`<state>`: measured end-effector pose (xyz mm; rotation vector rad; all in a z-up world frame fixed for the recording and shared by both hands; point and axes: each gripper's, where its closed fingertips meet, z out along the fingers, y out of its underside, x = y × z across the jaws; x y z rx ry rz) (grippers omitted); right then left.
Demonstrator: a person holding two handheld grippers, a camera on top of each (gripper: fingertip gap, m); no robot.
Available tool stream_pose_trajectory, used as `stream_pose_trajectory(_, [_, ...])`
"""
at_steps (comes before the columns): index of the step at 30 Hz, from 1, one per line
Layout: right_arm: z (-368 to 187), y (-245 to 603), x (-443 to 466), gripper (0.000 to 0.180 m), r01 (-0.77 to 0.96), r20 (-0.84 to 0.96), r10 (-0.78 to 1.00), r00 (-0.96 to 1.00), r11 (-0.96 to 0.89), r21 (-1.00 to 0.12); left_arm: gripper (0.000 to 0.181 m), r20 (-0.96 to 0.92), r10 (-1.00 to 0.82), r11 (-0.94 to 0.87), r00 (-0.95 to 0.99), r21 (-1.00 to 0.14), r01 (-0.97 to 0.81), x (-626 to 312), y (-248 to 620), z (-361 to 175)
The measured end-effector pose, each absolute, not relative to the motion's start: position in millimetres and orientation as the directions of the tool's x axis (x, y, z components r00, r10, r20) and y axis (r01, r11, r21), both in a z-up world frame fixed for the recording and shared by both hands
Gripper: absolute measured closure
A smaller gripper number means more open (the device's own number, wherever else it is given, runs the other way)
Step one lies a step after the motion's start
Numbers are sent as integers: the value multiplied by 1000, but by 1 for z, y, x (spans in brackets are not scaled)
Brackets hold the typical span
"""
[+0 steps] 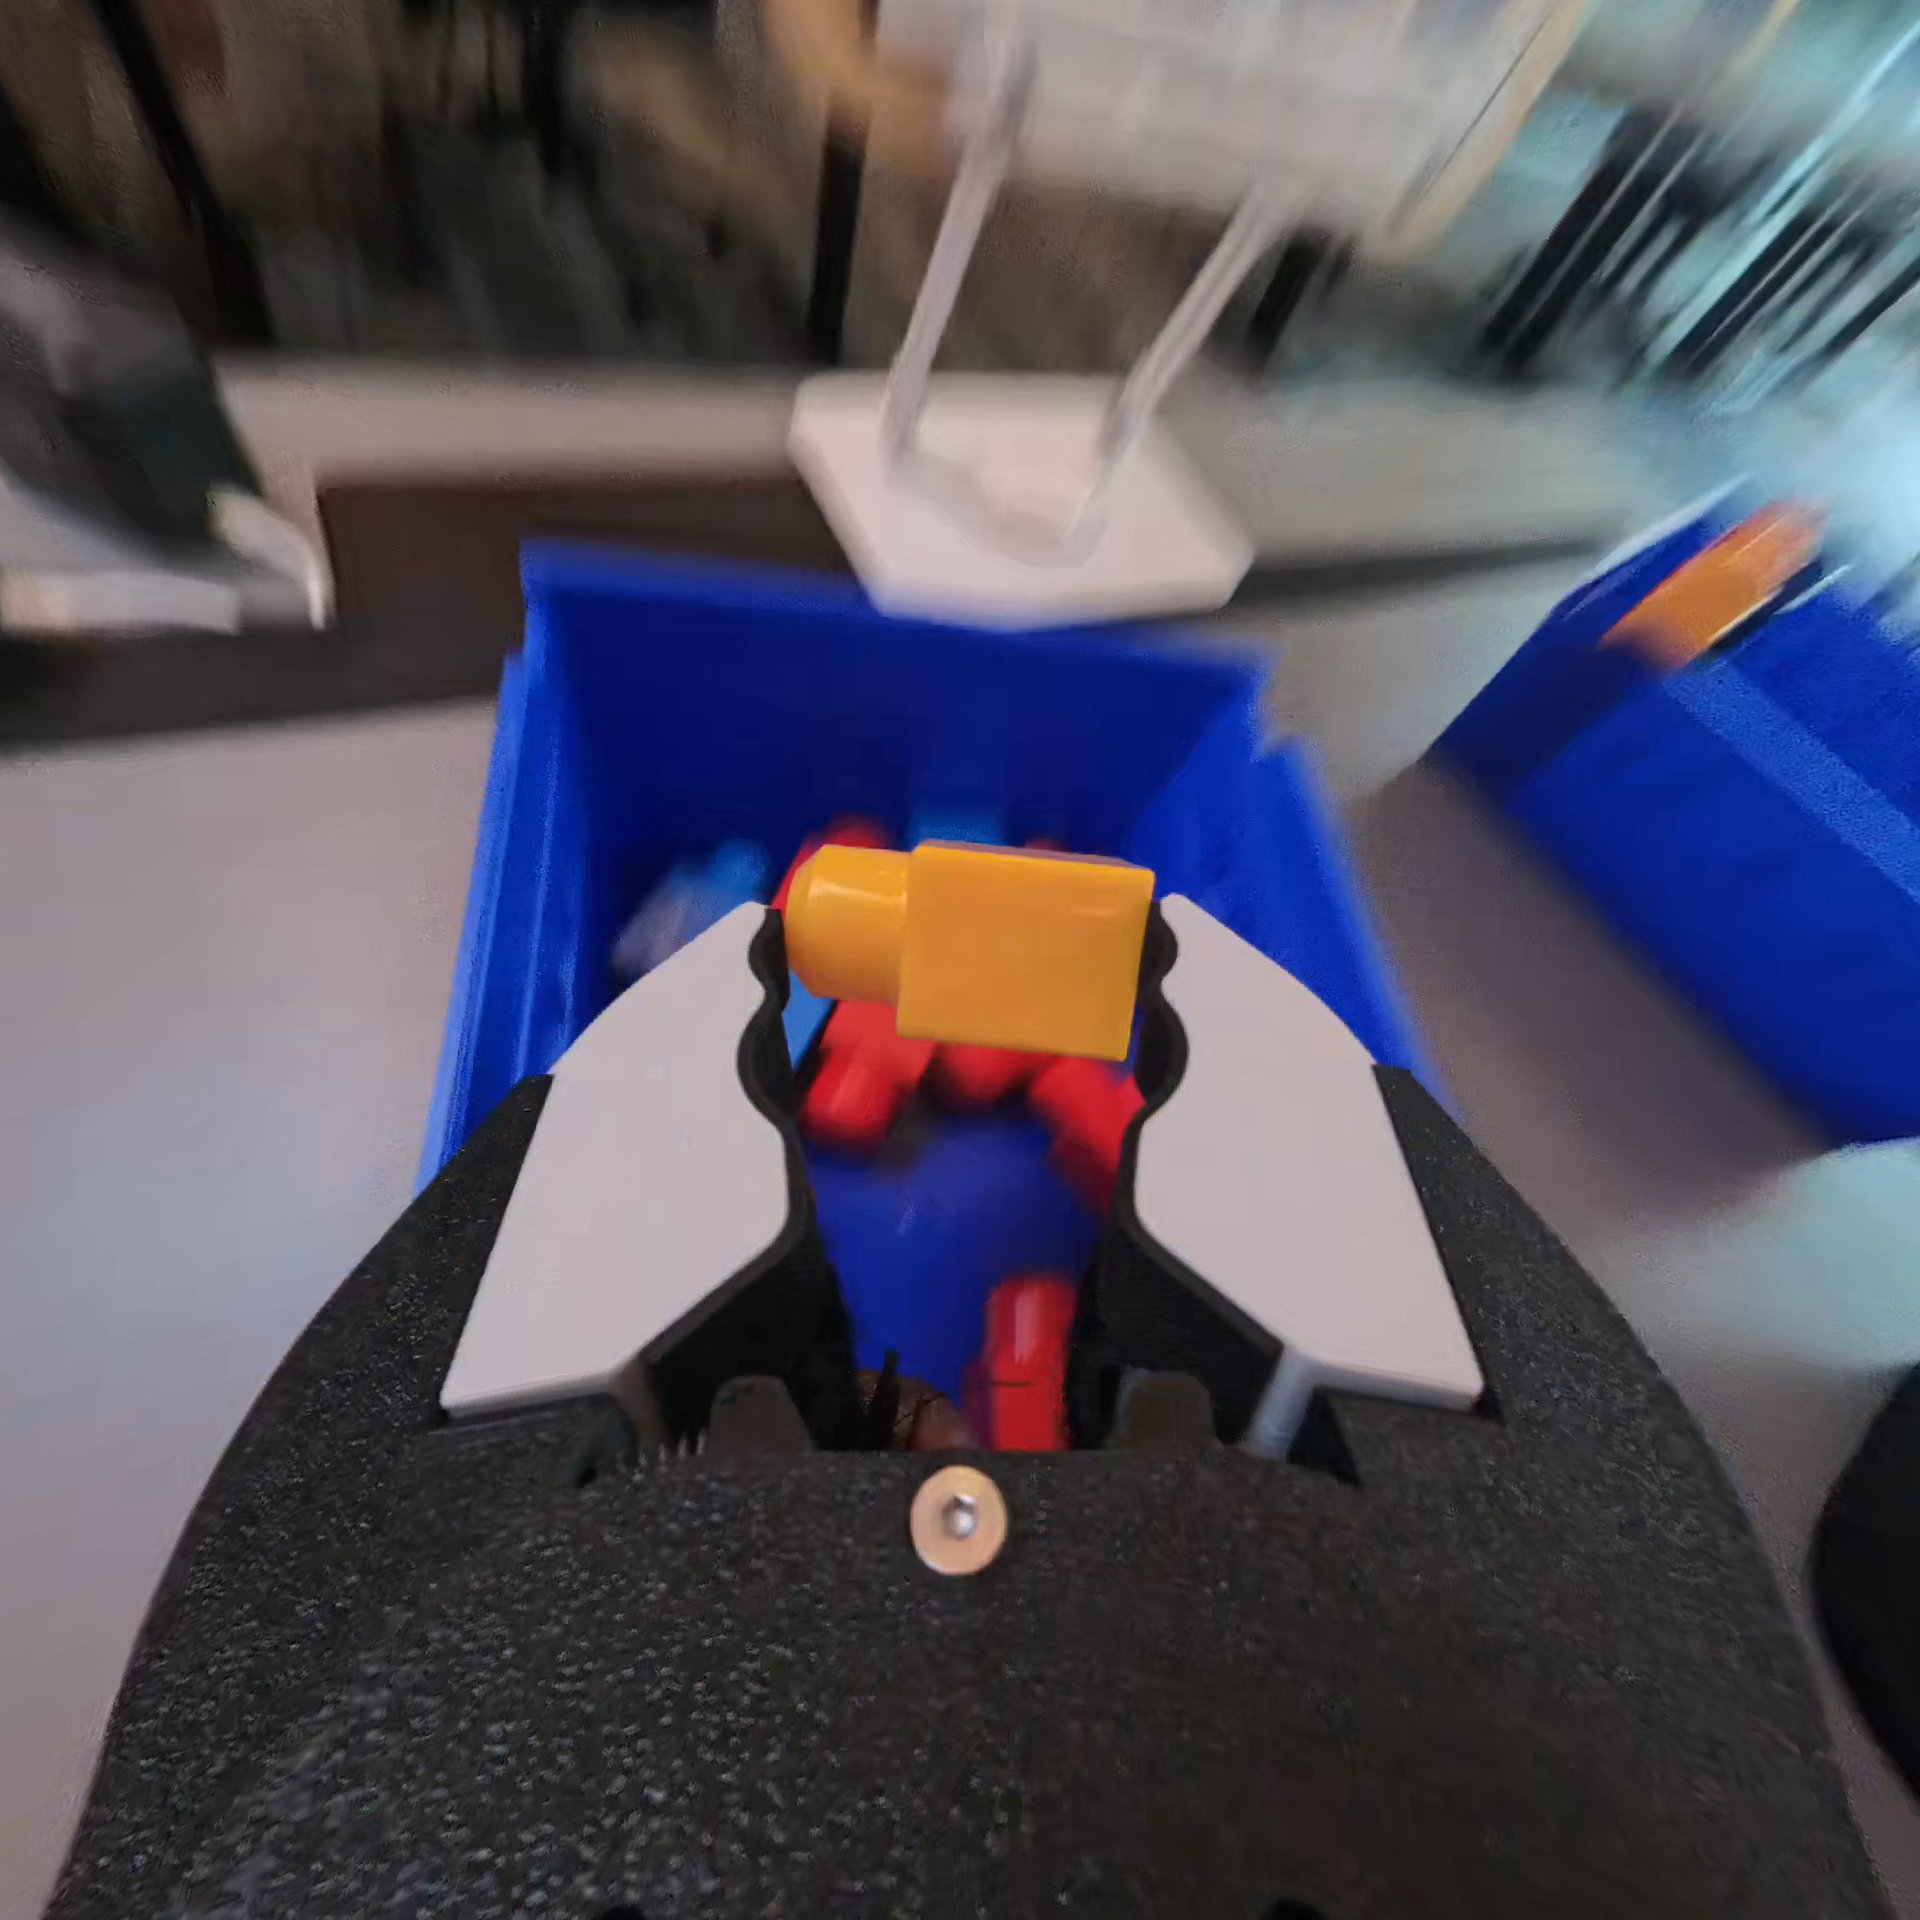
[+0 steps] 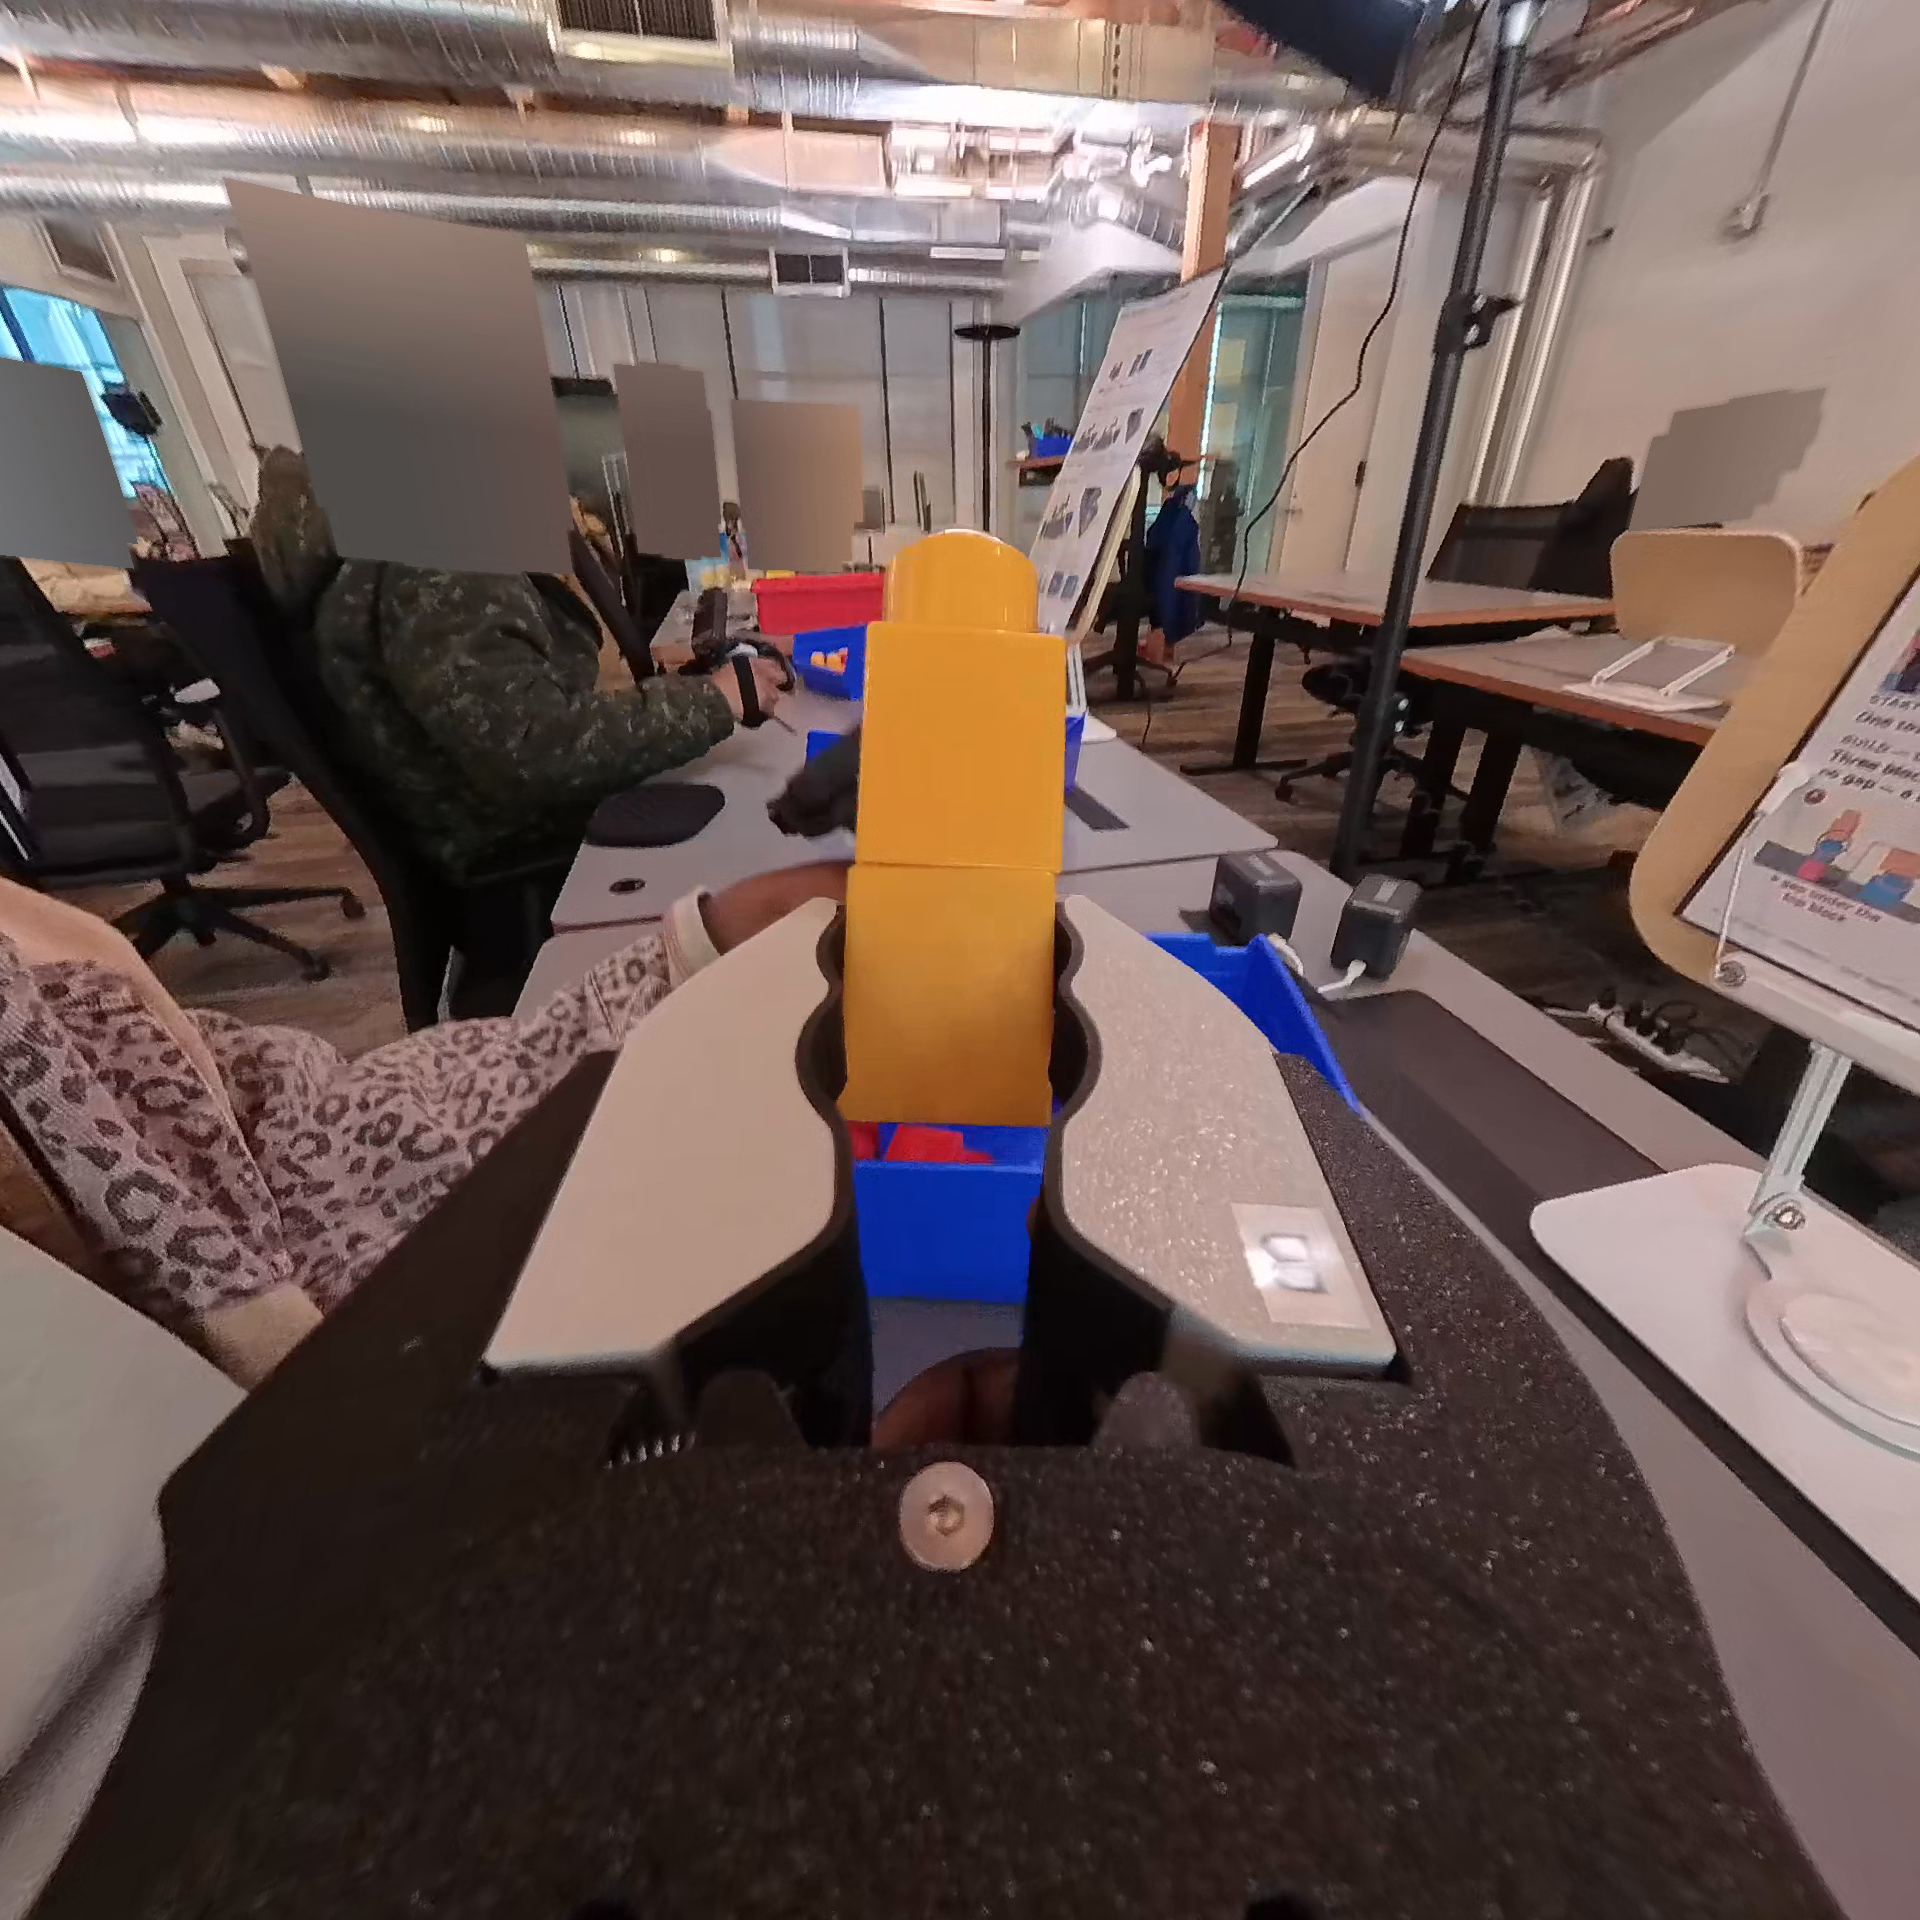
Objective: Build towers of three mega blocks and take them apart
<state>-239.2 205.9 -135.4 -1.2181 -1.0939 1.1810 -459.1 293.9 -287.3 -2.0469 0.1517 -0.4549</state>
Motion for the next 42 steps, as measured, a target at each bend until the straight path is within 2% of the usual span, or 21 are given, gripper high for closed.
stream_pose_trajectory(1, [-140,205,-244,144,-32,-15,996,84,-12,-999,116,288,-350,-355,891,-921,159,-454,294,-254])
stream_pose_trajectory(3, [-149,201,-255,144,17,-9,998,70,-10,-1000,116,280,-517,-21,809,-949,315,-441,280,-184])
stream_pose_trajectory(5, [-155,191,-269,144,40,-37,999,17,-38,-998,116,211,-626,228,751,-871,434,-435,255,-135])
stream_pose_trajectory(7, [-158,179,-282,144,44,-85,995,-55,-82,-996,116,79,-668,333,740,-857,392,-420,237,-119])
stream_pose_trajectory(11, [-168,161,-304,144,84,-202,967,-157,-190,-978,116,-164,-624,492,764,-842,221,-394,220,-110])
stream_pose_trajectory(20, [-172,168,-307,144,80,-228,964,-135,-219,-972,116,-287,-696,501,658,-851,158,-359,201,-107])
stream_pose_trajectory(32, [-174,168,-309,144,94,-161,982,-94,-152,-984,117,-293,-757,463,584,-871,164,-357,190,-112])
stream_pose_trajectory(39, [-176,176,-305,144,111,-89,996,-29,-85,-990,116,-377,-720,471,583,-882,11,-352,190,-124])
stream_pose_trajectory(42, [-176,184,-303,144,134,27,998,63,18,-991,119,-405,-687,475,603,-879,-50,-357,190,-126])
